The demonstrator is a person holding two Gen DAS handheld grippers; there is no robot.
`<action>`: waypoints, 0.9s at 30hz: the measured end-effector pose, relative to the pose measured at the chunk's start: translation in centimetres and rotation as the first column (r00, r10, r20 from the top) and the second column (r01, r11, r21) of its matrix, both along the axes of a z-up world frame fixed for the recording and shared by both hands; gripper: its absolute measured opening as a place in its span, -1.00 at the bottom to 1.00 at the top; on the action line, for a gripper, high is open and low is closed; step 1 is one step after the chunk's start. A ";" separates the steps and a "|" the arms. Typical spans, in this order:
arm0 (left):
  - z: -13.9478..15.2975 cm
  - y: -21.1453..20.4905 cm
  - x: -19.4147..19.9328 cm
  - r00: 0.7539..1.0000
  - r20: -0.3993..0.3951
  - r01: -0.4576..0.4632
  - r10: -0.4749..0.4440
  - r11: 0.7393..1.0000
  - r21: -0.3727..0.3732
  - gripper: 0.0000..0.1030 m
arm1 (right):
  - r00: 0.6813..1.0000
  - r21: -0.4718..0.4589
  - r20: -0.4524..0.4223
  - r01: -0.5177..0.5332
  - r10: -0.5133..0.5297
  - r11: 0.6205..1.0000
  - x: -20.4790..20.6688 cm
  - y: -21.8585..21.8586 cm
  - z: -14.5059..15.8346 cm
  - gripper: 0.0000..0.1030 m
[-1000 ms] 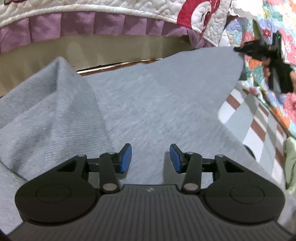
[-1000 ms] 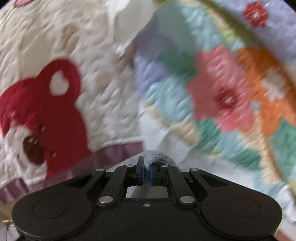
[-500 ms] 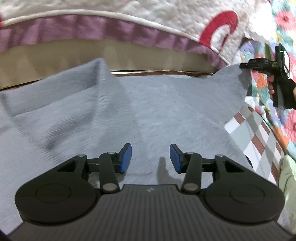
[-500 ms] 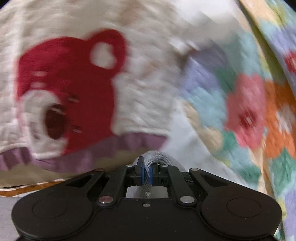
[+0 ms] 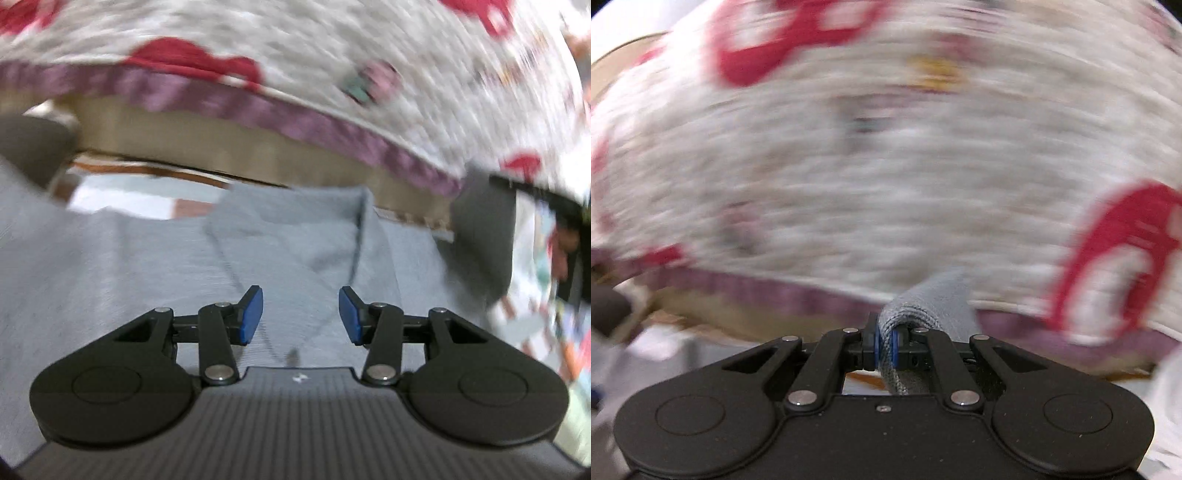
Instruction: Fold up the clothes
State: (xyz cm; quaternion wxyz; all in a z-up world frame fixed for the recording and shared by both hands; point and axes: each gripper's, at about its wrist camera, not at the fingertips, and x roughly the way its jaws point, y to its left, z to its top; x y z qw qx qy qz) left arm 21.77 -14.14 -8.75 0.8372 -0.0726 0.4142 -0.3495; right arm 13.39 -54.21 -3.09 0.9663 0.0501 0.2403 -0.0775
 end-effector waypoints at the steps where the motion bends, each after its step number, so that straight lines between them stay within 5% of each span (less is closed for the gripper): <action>1: -0.2 1.3 0.2 0.999 -0.018 -0.035 0.035 0.999 -0.033 -0.14 | 0.998 -0.001 0.002 -0.059 0.059 0.998 0.4 2.3 0.1 -0.83; 4: -2.6 4.0 1.0 0.986 -0.137 -0.117 0.095 0.980 -0.160 -0.14 | 0.953 0.019 -0.040 -0.299 0.299 0.954 1.9 9.7 -0.6 -0.81; 6: -3.9 4.5 1.4 0.978 -0.174 -0.140 0.110 0.975 -0.170 -0.14 | 0.858 0.004 -0.177 -0.489 0.482 0.872 2.8 14.8 -3.0 -0.80; 8: -4.4 4.0 1.4 0.983 -0.159 -0.116 0.090 0.980 -0.160 -0.14 | 0.773 -0.099 -0.327 -0.600 0.543 0.794 2.2 18.6 -5.7 -0.79; 11: -4.6 3.3 1.1 0.989 -0.142 -0.073 0.049 0.983 -0.171 -0.11 | 0.756 -0.195 -0.395 -0.624 0.522 0.757 -0.6 18.8 -8.6 -0.18; 14: -4.2 1.3 0.1 0.997 -0.069 0.008 -0.017 0.993 -0.119 -0.07 | 0.784 -0.270 -0.498 -0.547 0.371 0.792 -3.0 15.5 -11.5 -0.17; 18: -4.1 -2.7 -2.4 0.988 0.085 0.129 -0.132 0.991 0.040 -0.06 | 0.746 -0.390 -0.625 -0.553 0.230 0.736 -6.9 11.3 -13.4 -0.08; 22: -4.8 -6.6 -3.8 0.974 0.097 0.198 -0.203 0.978 0.058 0.04 | 0.779 -0.399 -0.625 -0.371 0.048 0.839 -8.4 6.7 -13.2 -0.06; 27: -6.5 -12.1 -4.9 0.951 0.211 0.162 -0.225 0.947 0.279 0.11 | 0.847 -0.278 -0.529 -0.123 -0.045 0.953 -8.8 3.6 -12.8 -0.05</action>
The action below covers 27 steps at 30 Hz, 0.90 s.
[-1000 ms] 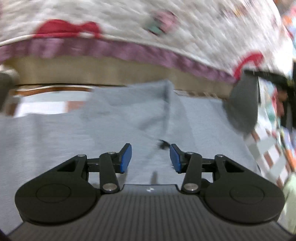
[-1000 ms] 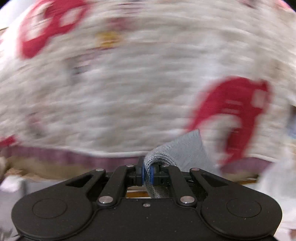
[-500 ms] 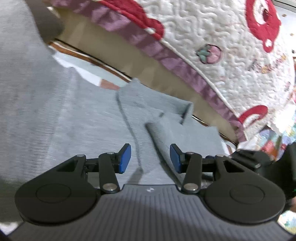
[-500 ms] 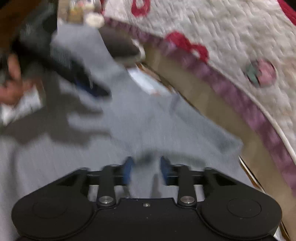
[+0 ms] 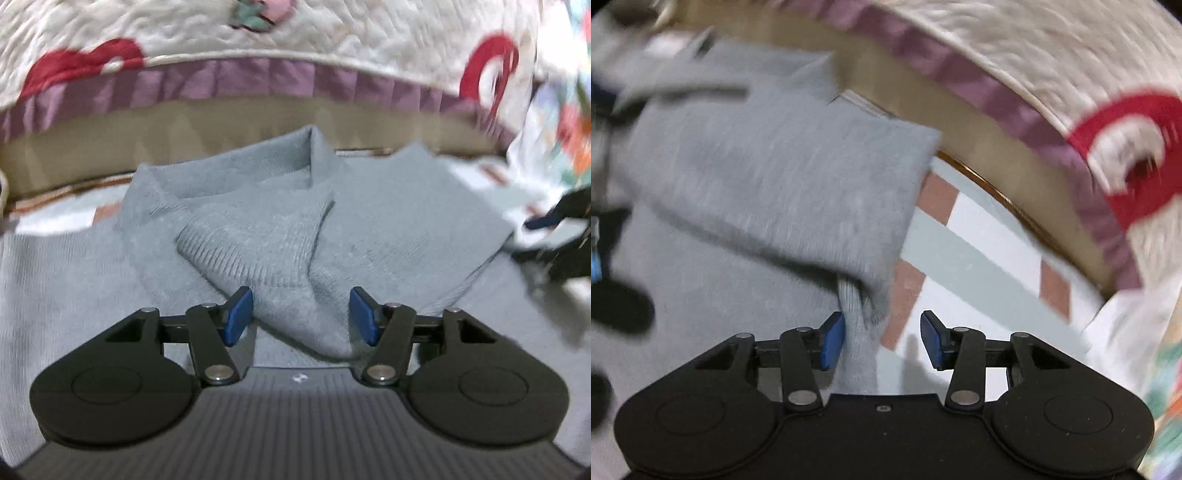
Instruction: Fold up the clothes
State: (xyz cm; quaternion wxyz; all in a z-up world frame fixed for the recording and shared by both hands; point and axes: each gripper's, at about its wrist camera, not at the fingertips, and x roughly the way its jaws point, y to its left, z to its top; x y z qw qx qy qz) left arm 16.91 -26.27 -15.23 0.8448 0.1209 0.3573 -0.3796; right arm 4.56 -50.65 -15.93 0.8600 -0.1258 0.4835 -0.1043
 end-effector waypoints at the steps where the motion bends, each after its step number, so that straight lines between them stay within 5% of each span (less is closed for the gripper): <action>1: -0.2 -0.5 0.1 1.000 0.019 -0.010 0.010 1.000 0.018 0.11 | 0.999 0.039 0.027 0.025 -0.026 0.999 0.2 -0.1 0.0 -0.05; 2: -0.4 -0.6 0.4 0.999 0.036 -0.030 0.029 0.999 0.020 0.00 | 0.997 0.076 0.056 0.054 -0.058 0.996 0.4 -0.2 -0.1 -0.03; 3: -0.6 -0.5 0.9 0.998 0.042 -0.044 0.043 0.999 0.013 -0.32 | 0.992 0.114 0.081 0.084 -0.094 0.990 0.6 -0.3 -0.2 -0.03; 4: -0.6 -0.4 1.4 0.998 0.041 -0.053 0.053 0.999 0.011 -0.87 | 0.985 0.152 0.099 0.124 -0.140 0.981 1.0 -0.7 -0.5 -0.01; 5: -0.3 -0.1 1.9 0.997 0.038 -0.062 0.062 0.998 0.011 -0.88 | 0.976 0.190 0.114 0.163 -0.187 0.968 1.4 -1.1 -0.8 -0.01; 11: 4.9 5.7 1.2 0.972 0.061 -0.210 0.226 0.958 -0.197 -0.87 | 0.918 0.302 0.188 0.284 -0.349 0.910 1.2 -2.8 -1.6 -0.16; 14: 2.5 6.7 2.0 0.967 -0.082 -0.253 0.243 0.955 -0.156 -0.87 | 0.897 0.347 0.237 0.281 -0.373 0.895 0.7 -3.3 -1.1 -0.53; 16: 0.5 6.6 2.3 0.954 -0.155 -0.277 0.258 0.953 -0.120 -0.87 | 0.866 0.418 0.300 0.258 -0.400 0.871 -0.1 -3.2 0.3 -0.57; 18: -0.6 6.5 2.4 0.945 -0.186 -0.291 0.270 0.952 -0.096 -0.87 | 0.870 0.380 0.326 0.238 -0.371 0.894 0.0 -3.3 0.6 -0.58; 21: -0.3 5.9 1.7 0.957 -0.155 -0.263 0.247 0.960 -0.092 -0.85 | 0.913 0.297 0.232 0.263 -0.336 0.918 0.9 -4.3 -1.3 -0.59; 24: -0.4 5.6 1.3 0.958 -0.139 -0.260 0.252 0.965 -0.042 -0.47 | 0.904 0.312 0.221 0.291 -0.367 0.904 0.9 -4.1 -1.9 -0.58; 25: -0.5 5.5 1.4 0.959 -0.129 -0.256 0.252 0.967 -0.016 -0.11 | 0.904 0.310 0.214 0.296 -0.370 0.904 1.0 -3.9 -2.0 -0.58; 27: -0.6 5.4 1.4 0.963 -0.101 -0.248 0.251 0.968 0.036 -0.07 | 0.911 0.291 0.206 0.292 -0.357 0.911 1.0 -3.5 -2.1 -0.58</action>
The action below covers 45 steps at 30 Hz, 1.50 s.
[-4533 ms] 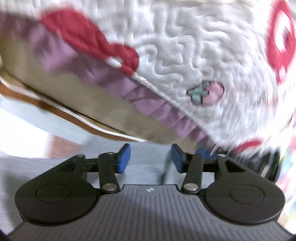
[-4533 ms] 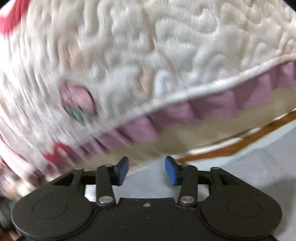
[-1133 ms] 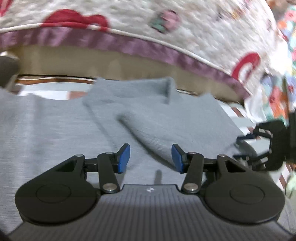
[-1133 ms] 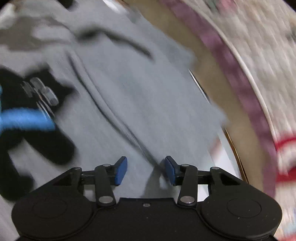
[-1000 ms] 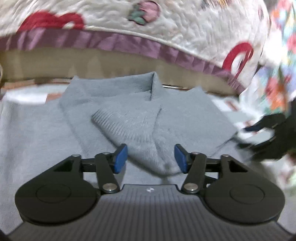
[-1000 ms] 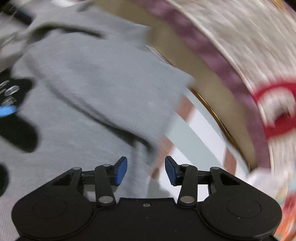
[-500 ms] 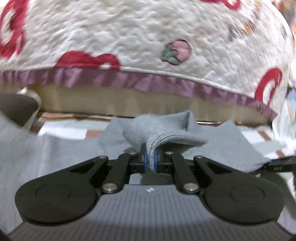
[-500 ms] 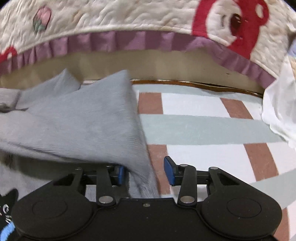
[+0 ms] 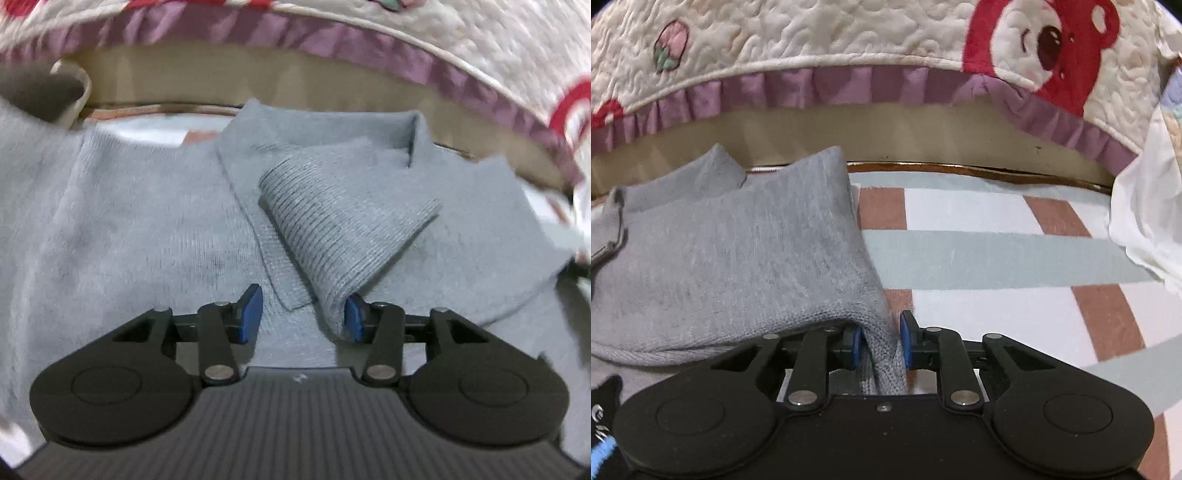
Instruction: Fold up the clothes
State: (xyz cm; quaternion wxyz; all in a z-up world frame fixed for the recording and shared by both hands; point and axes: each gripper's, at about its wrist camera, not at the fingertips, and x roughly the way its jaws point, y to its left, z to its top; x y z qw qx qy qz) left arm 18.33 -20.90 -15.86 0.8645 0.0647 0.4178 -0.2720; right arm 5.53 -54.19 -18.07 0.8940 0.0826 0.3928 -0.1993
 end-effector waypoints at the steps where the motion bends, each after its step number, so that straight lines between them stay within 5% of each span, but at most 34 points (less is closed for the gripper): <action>1: 0.2 -0.1 -0.2 1.000 0.031 0.005 -0.006 1.000 0.029 0.04 | 1.000 -0.008 -0.009 -0.010 0.009 1.000 -0.1 0.2 0.1 -0.58; 6: 1.5 2.6 0.3 0.996 0.060 -0.059 0.059 0.998 -0.003 0.00 | 0.999 -0.025 -0.032 -0.017 0.017 1.000 -0.2 0.3 0.2 -0.57; 9: 1.7 4.7 0.8 0.996 -0.015 -0.091 0.091 0.994 -0.052 -0.29 | 0.999 -0.034 -0.032 -0.014 0.013 0.999 -0.2 0.3 0.0 -0.56; 11: 1.3 5.7 1.1 0.994 -0.081 -0.077 0.071 0.994 -0.076 -0.73 | 0.998 -0.057 -0.050 -0.031 0.028 0.998 0.0 0.6 0.0 -0.56; 13: 0.1 4.8 0.8 0.998 -0.066 -0.016 0.014 1.000 -0.026 -0.81 | 0.995 -0.096 -0.079 -0.060 0.052 0.994 0.2 1.2 0.0 -0.55; 17: 0.4 4.7 0.8 0.998 -0.056 -0.030 0.029 0.999 -0.031 -0.79 | 0.980 -0.245 -0.167 -0.151 0.112 0.958 1.1 3.8 0.0 -0.35; 20: 1.7 5.7 1.1 0.994 -0.077 -0.076 0.074 0.997 -0.018 -0.39 | 0.975 -0.279 -0.194 -0.164 0.111 0.946 0.8 4.7 0.7 -0.23; 24: 4.6 8.7 1.3 0.984 -0.110 -0.149 0.143 0.988 -0.045 -0.26 | 0.992 -0.369 -0.118 -0.085 0.044 0.926 -1.8 7.1 2.7 -0.18; 29: 9.8 12.7 1.2 0.978 -0.018 -0.209 0.209 0.963 -0.170 -0.28 | 0.988 -0.336 0.020 -0.136 0.151 0.932 -3.6 10.9 4.0 -0.02; 32: 12.0 15.9 1.6 0.945 0.065 -0.303 0.320 0.934 -0.188 -0.28 | 0.973 -0.240 0.037 -0.210 0.226 0.948 -2.5 12.4 4.1 -0.02; 35: 13.2 20.0 2.0 0.884 0.120 -0.425 0.452 0.884 -0.193 -0.22 | 0.951 -0.161 0.044 -0.296 0.307 0.941 -0.8 14.0 4.5 -0.01; 39: 14.2 26.6 2.1 0.754 0.126 -0.608 0.645 0.758 -0.236 -0.07 | 0.932 -0.031 0.074 -0.353 0.354 0.935 0.8 16.9 5.2 0.03; 43: 14.0 31.9 1.6 0.625 0.074 -0.724 0.777 0.613 -0.317 -0.08 | 0.863 -0.028 0.088 -0.498 0.498 0.867 1.4 20.9 5.9 0.03; 45: 14.0 32.6 1.7 0.632 0.105 -0.709 0.768 0.628 -0.320 -0.14 | 0.826 -0.061 0.080 -0.554 0.558 0.830 1.2 22.7 6.0 0.04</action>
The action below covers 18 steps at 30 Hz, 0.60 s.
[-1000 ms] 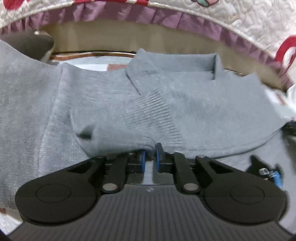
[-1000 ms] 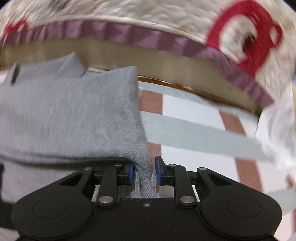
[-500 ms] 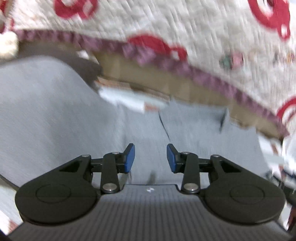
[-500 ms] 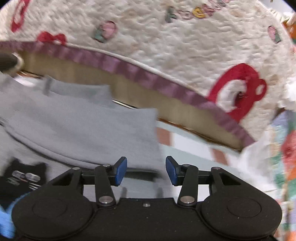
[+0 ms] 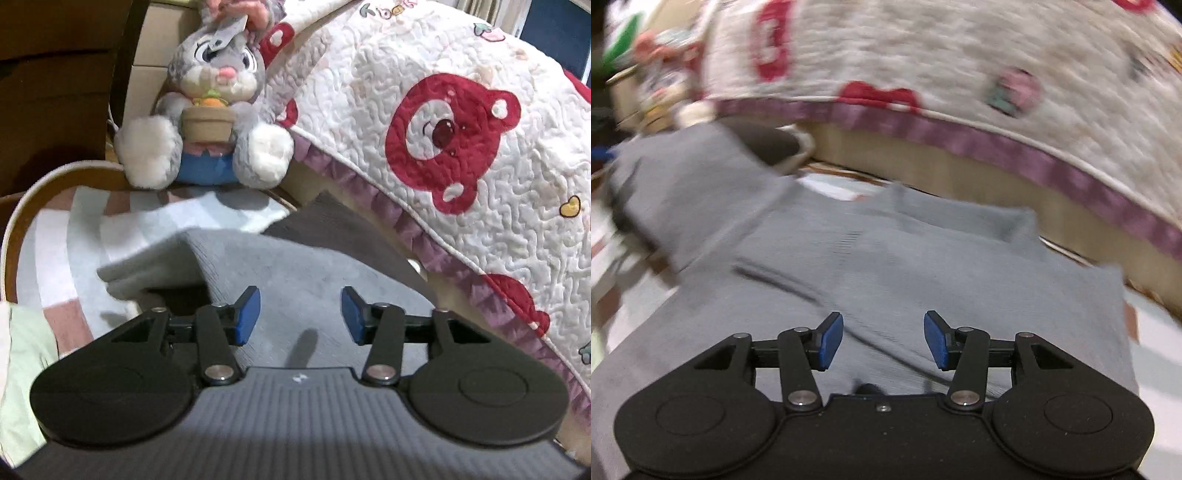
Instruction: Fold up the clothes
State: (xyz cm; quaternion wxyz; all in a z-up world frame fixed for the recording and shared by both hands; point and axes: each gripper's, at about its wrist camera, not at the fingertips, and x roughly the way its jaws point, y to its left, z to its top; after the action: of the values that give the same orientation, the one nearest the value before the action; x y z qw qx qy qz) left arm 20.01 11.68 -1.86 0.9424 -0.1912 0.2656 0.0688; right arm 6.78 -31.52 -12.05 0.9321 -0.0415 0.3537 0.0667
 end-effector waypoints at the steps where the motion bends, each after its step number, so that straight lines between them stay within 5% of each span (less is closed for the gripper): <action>1: 0.1 0.0 0.0 1.000 0.008 0.018 -0.018 0.999 0.029 -0.17 | 1.000 -0.015 -0.003 -0.010 0.010 1.000 -0.1 0.5 0.0 0.04; 9: -0.9 1.8 0.6 0.996 -0.028 -0.087 0.088 0.996 0.015 -0.16 | 0.998 -0.071 -0.040 0.040 -0.043 0.997 -0.2 -0.3 -1.2 0.04; 13: -1.0 3.3 -0.2 0.993 -0.001 -0.118 0.119 0.988 -0.100 0.02 | 0.995 -0.091 -0.014 0.100 -0.101 0.991 -0.5 -1.2 -1.0 0.04; 18: -2.5 4.3 0.4 0.990 -0.042 -0.138 0.133 0.981 -0.140 0.15 | 0.995 -0.067 -0.008 0.098 -0.098 0.993 -0.3 -1.4 -0.7 0.04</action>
State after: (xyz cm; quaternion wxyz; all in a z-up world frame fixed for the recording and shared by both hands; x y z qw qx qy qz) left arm 20.43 15.94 -4.33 0.9151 -0.2746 0.2714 0.1166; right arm 6.47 -32.89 -12.71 0.9303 -0.0546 0.3627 0.0093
